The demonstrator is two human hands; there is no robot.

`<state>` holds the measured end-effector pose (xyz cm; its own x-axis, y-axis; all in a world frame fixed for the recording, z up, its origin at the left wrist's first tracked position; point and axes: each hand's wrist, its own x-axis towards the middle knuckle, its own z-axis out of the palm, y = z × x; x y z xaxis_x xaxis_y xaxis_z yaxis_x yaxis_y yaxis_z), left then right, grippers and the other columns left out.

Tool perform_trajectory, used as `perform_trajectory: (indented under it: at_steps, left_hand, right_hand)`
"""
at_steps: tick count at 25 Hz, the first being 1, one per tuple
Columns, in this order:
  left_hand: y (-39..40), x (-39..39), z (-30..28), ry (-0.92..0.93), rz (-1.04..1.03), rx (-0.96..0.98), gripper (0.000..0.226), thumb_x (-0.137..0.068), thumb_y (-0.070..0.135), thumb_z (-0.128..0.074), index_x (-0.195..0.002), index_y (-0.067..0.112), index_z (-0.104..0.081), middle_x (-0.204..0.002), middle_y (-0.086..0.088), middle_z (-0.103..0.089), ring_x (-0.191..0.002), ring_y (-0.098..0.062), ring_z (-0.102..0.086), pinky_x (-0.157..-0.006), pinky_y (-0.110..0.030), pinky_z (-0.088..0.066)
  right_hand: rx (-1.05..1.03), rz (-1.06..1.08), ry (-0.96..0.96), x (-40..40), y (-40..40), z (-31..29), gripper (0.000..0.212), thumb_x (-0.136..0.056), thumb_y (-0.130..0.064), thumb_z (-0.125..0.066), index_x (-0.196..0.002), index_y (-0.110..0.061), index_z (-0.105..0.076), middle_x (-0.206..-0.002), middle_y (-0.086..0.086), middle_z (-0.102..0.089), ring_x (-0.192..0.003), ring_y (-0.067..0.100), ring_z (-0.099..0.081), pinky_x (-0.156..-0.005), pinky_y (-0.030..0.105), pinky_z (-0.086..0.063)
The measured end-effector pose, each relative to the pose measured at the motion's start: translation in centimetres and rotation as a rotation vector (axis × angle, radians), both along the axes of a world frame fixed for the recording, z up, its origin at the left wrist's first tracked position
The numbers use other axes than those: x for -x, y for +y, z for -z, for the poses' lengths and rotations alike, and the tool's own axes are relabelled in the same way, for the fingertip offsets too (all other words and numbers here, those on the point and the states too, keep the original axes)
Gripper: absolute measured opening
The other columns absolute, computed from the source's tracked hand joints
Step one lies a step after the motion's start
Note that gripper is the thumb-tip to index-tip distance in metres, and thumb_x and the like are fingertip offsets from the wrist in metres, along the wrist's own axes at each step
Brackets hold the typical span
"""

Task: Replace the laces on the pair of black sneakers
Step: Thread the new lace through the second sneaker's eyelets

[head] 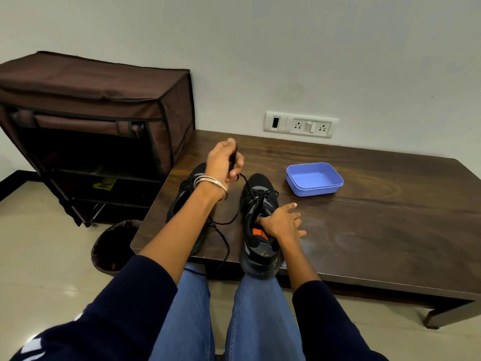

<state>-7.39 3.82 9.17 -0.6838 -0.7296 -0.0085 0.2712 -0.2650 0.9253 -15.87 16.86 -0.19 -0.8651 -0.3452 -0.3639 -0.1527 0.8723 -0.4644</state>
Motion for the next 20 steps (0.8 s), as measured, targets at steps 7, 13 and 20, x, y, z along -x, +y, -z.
perform_trajectory:
  at_steps: [7,13,20]
  left_hand:
    - [1.2,0.6,6.2,-1.192,0.189,1.229,0.024,-0.09,0.037,-0.061,-0.11,0.028,-0.069,-0.111,-0.008,-0.066,-0.099,-0.032,-0.063,-0.08,-0.041,-0.054]
    - [0.6,-0.3,4.1,-0.462,-0.145,0.456,0.021,-0.083,0.011,-0.067,-0.063,0.017,-0.069,-0.079,-0.009,-0.066,-0.072,-0.026,-0.059,-0.066,-0.029,-0.05]
    - [0.3,-1.2,2.6,-1.087,-0.07,0.981,0.047,-0.085,0.047,-0.049,-0.054,0.016,-0.065,-0.059,0.004,-0.063,-0.083,-0.022,-0.059,-0.095,-0.05,-0.029]
  right_hand:
    - [0.061,-0.09,-0.043,0.1,0.3,0.3,0.062,-0.08,-0.046,-0.06,-0.126,-0.004,-0.054,-0.131,0.018,-0.052,-0.119,0.041,-0.048,-0.099,0.052,-0.043]
    - [0.048,-0.062,-0.048,0.2,0.3,0.2,0.056,-0.084,-0.042,-0.061,-0.127,-0.007,-0.053,-0.13,0.015,-0.052,-0.121,0.038,-0.045,-0.1,0.051,-0.039]
    - [0.043,-0.054,-0.072,0.1,0.1,0.0,0.053,-0.085,-0.038,-0.059,-0.128,-0.008,-0.052,-0.13,0.014,-0.051,-0.122,0.038,-0.044,-0.101,0.053,-0.037]
